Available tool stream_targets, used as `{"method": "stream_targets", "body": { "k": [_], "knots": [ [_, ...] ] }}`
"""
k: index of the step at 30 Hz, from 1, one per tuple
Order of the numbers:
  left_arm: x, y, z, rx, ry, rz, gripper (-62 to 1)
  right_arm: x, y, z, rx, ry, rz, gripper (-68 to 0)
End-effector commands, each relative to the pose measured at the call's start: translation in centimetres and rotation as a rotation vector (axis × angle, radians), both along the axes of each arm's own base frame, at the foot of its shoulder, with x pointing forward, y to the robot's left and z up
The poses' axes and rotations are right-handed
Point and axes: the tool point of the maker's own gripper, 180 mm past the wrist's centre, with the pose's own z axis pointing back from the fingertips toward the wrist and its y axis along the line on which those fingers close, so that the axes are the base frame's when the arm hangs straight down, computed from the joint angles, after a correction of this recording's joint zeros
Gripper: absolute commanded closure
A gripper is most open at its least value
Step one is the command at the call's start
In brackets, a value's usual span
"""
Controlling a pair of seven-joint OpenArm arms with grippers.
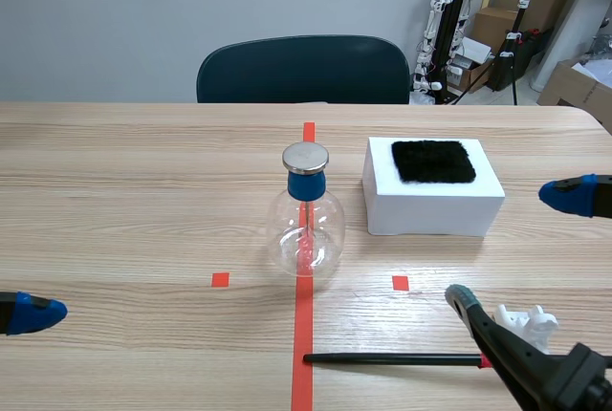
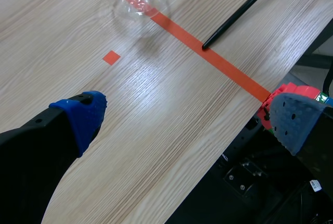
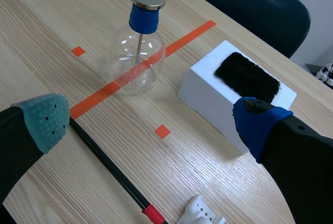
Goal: Do the electroscope experiment. pick up the black charging rod
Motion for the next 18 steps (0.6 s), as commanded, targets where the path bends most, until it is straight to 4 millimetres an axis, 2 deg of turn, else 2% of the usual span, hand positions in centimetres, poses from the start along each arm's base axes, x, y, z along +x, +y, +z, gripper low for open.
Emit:
{"method": "stream_targets", "body": {
  "k": [1,18],
  "knots": [
    [0.4,-0.4,0.9,-0.037,-0.03,0.005,-62.3,0.2,0.3,0.8,0.016,-0.027,0.006,-65.5],
    [1.2,-1.2,4.2,-0.18,-0.162,0.005,-62.3,0.2,0.3,0.8,0.016,-0.026,0.006,-65.5]
  ]
}}
